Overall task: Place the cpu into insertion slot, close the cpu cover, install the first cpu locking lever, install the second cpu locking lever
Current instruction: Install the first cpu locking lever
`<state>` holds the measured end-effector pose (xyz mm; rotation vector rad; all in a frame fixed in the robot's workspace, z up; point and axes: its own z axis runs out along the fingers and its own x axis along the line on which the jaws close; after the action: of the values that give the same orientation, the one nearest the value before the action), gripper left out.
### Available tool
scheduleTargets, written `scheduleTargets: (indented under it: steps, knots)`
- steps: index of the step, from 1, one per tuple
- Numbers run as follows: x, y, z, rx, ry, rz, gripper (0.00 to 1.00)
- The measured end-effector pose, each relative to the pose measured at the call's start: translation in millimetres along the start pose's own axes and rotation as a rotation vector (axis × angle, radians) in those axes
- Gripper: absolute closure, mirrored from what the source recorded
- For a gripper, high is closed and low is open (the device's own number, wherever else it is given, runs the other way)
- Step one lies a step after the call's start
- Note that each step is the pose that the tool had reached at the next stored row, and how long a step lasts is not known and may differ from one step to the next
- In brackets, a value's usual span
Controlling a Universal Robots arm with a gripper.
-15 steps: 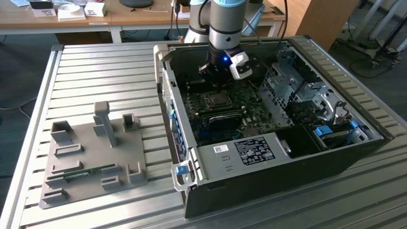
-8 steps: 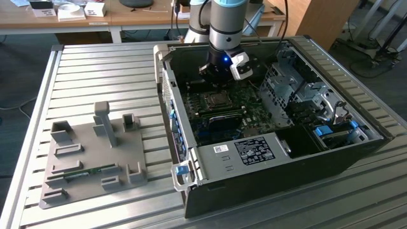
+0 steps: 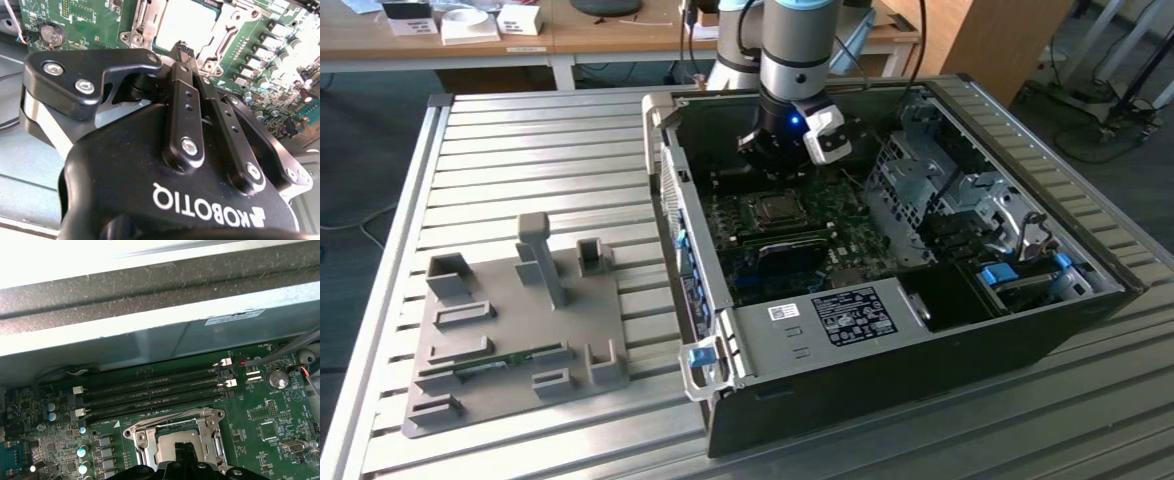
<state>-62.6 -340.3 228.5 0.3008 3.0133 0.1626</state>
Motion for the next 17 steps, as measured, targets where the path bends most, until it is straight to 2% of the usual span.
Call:
scheduleTargets:
  steps: [10, 11, 13, 16, 17]
  knots:
    - [0.0, 0.0, 0.0, 0.0005, 0.0003, 0.0, 0.89]
    - [-0.1, 0.0, 0.0, 0.002, 0.0024, 0.0, 0.89]
    - [0.0, 0.0, 0.2, 0.0081, 0.0115, 0.0, 0.89]
    - [0.0, 0.0, 0.3, 0.0149, 0.0288, 0.002, 0.89]
    - [0.0, 0.0, 0.2, 0.0155, 0.0304, 0.002, 0.89]
